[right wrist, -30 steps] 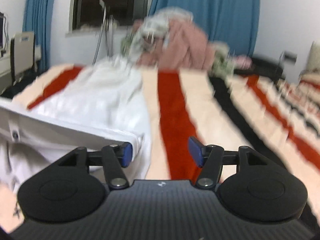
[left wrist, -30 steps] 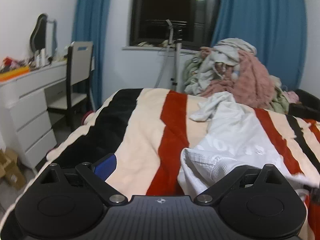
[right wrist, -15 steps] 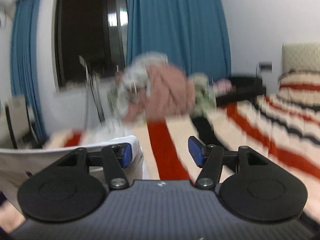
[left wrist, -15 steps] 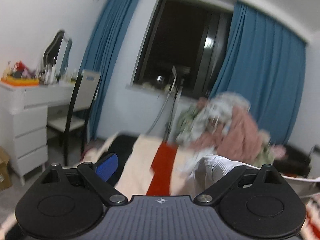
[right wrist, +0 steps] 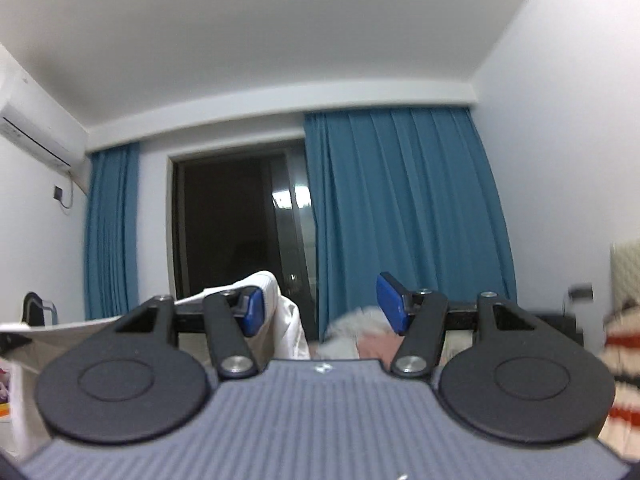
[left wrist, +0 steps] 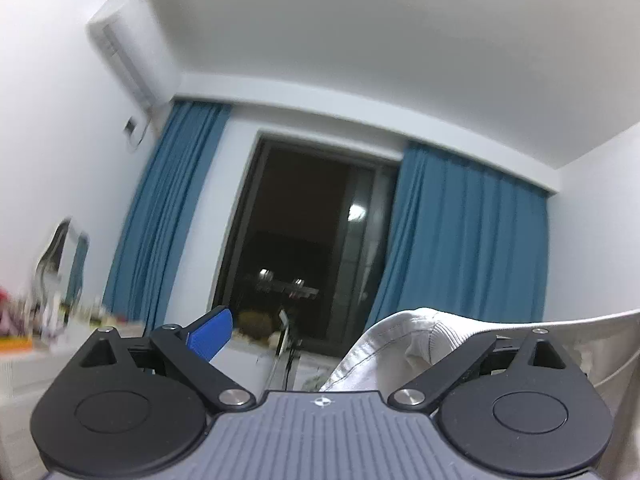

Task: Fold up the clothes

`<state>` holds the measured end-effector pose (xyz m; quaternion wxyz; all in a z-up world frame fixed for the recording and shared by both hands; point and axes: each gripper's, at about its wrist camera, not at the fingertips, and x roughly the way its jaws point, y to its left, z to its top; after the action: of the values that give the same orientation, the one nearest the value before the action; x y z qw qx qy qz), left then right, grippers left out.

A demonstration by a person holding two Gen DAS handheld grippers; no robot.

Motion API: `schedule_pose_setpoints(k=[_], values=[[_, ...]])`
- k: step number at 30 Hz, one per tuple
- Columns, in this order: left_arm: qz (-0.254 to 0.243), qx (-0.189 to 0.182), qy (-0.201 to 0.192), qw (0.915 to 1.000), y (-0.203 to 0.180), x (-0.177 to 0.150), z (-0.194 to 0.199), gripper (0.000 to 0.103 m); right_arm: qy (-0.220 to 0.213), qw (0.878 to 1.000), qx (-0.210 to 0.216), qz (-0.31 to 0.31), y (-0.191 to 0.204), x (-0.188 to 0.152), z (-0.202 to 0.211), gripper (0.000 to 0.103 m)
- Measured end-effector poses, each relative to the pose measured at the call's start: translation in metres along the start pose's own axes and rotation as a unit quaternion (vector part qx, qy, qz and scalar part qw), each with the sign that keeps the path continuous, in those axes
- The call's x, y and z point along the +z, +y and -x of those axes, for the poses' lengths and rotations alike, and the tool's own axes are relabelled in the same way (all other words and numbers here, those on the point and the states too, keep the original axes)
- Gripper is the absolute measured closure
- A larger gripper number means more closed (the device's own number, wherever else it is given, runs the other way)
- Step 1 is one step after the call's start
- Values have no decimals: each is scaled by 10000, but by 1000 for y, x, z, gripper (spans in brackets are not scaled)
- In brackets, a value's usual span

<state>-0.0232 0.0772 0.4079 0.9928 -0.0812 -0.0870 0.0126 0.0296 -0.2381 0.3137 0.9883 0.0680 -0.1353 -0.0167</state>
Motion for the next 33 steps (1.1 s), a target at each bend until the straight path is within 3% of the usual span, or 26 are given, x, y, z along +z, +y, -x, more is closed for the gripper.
schedule_pose_setpoints(k=[4, 8, 11, 17, 24, 27, 29, 33], values=[[-206, -50, -121, 9997, -17, 27, -25, 1, -143, 9995, 40, 285, 2, 42, -19, 43], [-264, -155, 434, 9986, -32, -11, -86, 0, 131, 9987, -127, 477, -2, 26, -53, 43], [-288, -202, 937, 9950, -36, -69, -138, 0, 673, 9960, -262, 525, -13, -25, -92, 43], [-249, -161, 1929, 9808, -35, -218, -266, 0, 1683, 9830, -483, 548, -44, -171, -185, 43], [-328, 61, 2559, 9661, -19, -390, -445, 0, 2322, 9672, -793, 654, -74, -340, -333, 42], [-406, 178, 3082, 9503, 1, -477, -525, 0, 2626, 9591, -858, 612, -89, -410, -398, 42], [-390, 235, 3478, 9365, 11, -533, -570, 0, 3025, 9468, -928, 586, -96, -461, -431, 42], [-438, 242, 4409, 8962, 26, -632, -620, 1, 3734, 9225, -861, 464, -104, -541, -471, 42]])
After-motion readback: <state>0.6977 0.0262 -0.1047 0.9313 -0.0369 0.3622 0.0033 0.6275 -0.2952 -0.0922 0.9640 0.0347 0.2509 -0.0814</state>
